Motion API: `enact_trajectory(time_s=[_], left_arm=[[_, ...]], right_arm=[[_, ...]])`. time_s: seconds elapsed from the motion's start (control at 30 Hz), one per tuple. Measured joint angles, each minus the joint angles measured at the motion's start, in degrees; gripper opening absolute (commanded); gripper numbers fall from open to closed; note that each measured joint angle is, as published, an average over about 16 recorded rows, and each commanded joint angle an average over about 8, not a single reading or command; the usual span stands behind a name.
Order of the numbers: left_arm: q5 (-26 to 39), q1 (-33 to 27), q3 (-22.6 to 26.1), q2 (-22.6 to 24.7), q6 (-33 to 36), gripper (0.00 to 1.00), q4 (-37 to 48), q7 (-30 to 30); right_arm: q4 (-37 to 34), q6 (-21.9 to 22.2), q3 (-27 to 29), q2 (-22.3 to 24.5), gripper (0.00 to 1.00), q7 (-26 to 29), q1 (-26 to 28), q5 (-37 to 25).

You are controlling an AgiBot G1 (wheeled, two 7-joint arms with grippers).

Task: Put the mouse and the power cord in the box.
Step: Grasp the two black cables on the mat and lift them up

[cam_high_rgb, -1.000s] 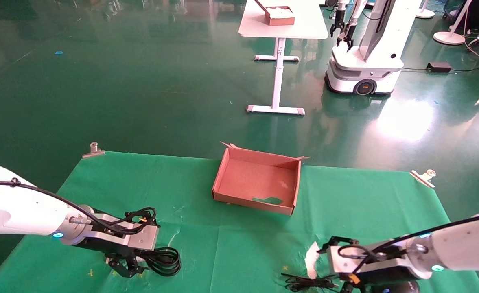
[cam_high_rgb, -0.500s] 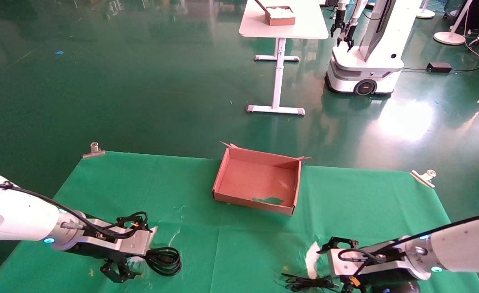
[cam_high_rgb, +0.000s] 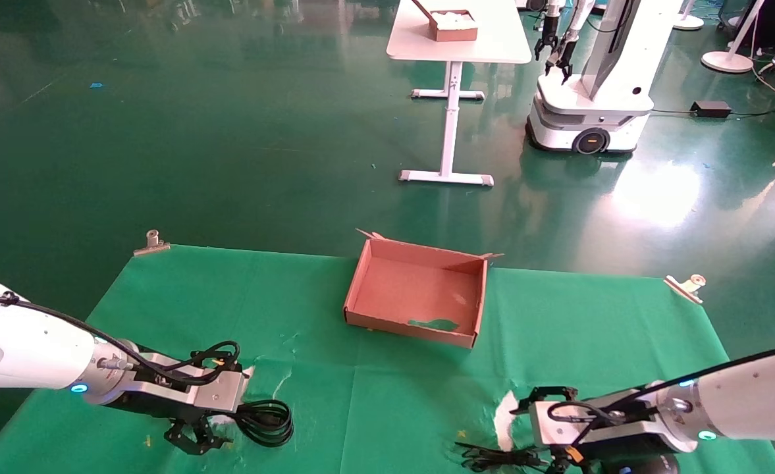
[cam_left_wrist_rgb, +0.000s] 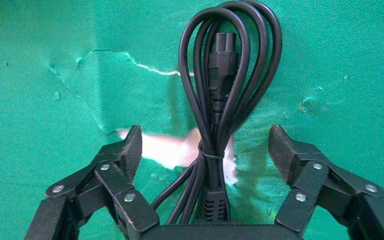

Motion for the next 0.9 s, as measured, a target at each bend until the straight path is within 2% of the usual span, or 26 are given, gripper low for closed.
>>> enact_trajectory(time_s=[0.9], left_arm=[[-0.08, 0.26, -0.01, -0.08, -0.26, 0.0, -0.51, -0.25]], right_arm=[[0.58, -0.22, 0.07, 0.2, 0.0, 0.23, -0.22, 0.15]])
